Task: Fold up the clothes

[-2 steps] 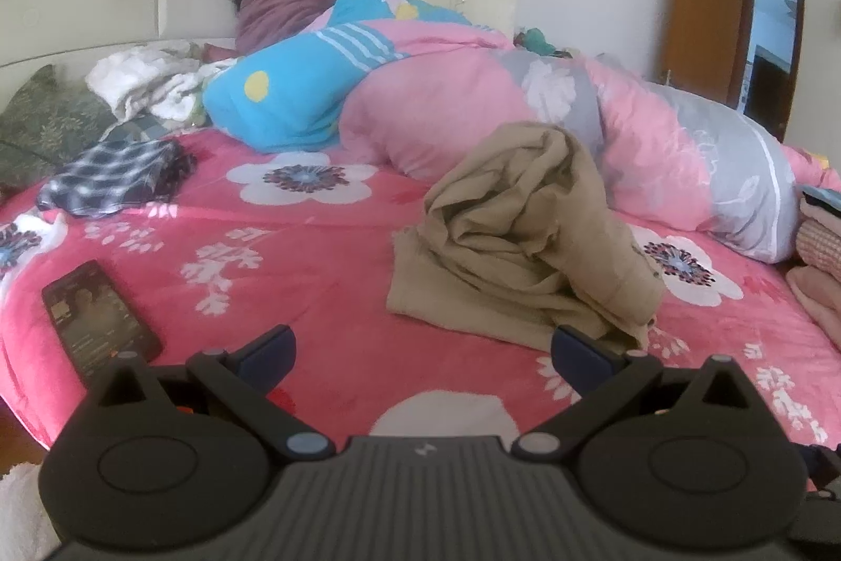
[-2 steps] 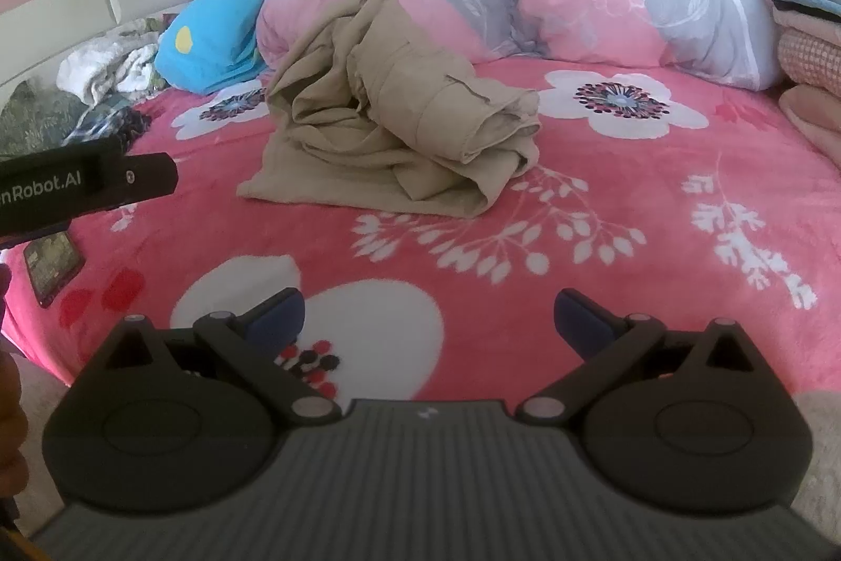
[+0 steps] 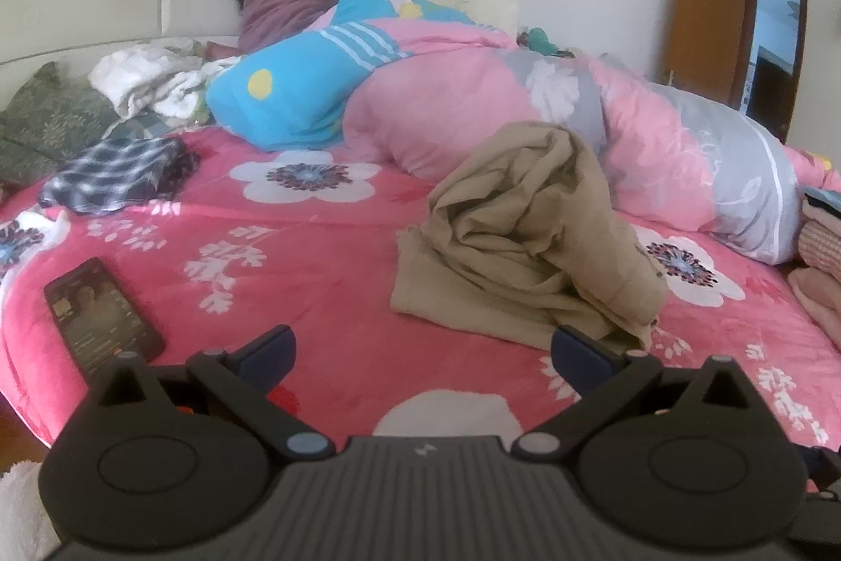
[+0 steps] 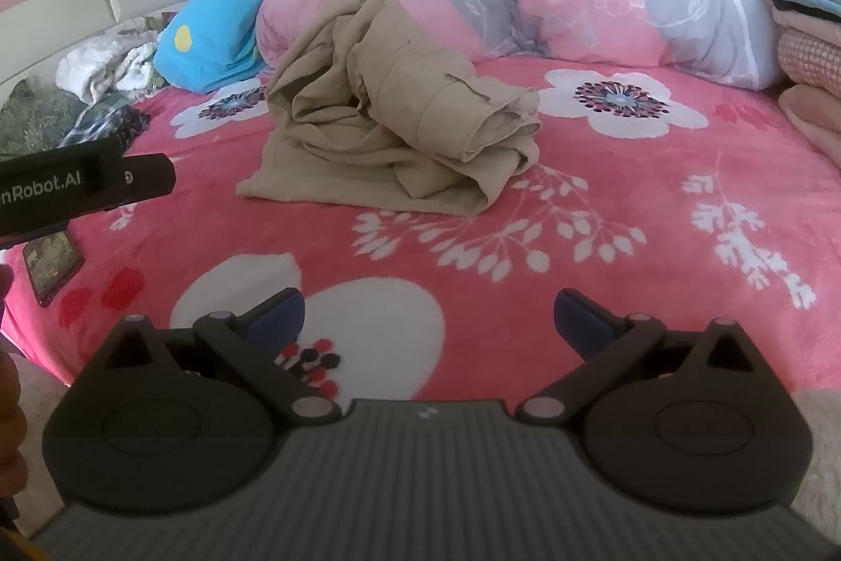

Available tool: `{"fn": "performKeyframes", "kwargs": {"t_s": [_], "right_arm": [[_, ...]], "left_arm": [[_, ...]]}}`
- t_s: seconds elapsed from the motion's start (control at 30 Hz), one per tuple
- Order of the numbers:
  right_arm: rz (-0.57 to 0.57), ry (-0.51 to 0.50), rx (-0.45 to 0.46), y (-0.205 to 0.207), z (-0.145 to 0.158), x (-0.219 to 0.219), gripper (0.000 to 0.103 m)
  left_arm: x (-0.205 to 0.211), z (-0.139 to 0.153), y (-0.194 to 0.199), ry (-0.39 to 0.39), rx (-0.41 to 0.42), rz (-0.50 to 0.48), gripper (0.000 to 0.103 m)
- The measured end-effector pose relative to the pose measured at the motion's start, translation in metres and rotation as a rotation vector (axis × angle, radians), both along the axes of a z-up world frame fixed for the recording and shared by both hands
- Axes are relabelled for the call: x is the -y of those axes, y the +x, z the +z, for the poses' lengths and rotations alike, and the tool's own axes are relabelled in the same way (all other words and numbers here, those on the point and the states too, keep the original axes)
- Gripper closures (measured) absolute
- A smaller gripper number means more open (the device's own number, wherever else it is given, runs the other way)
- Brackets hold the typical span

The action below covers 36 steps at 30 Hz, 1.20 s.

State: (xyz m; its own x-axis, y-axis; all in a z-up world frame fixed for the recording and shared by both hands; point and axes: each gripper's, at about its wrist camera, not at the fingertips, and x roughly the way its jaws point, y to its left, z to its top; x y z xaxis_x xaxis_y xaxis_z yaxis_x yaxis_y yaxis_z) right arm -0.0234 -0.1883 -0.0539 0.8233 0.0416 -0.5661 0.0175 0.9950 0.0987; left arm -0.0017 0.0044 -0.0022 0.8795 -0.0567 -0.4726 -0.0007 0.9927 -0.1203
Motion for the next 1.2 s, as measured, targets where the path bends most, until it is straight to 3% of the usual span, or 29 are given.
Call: {"fn": "performKeyframes", "kwargs": {"t_s": [0.33, 0.7, 1.2], "right_arm": [[-0.021, -0.009, 0.002, -0.006, 0.000, -0.002, 0.001], [-0.065, -0.026, -0.017, -0.007, 0.003, -0.003, 0.001], [-0.106, -0.057, -0.018, -0.014, 0.007, -0.005, 0.001]], "left_arm": [[-0.014, -0.007, -0.006, 0.003, 0.002, 0.001, 0.000], [-0.014, -0.008, -0.002, -0.009, -0.064, 0.034, 0.000], [-0.010, -0.005, -0.008, -0.016, -0.061, 0.037, 0.000]]}}
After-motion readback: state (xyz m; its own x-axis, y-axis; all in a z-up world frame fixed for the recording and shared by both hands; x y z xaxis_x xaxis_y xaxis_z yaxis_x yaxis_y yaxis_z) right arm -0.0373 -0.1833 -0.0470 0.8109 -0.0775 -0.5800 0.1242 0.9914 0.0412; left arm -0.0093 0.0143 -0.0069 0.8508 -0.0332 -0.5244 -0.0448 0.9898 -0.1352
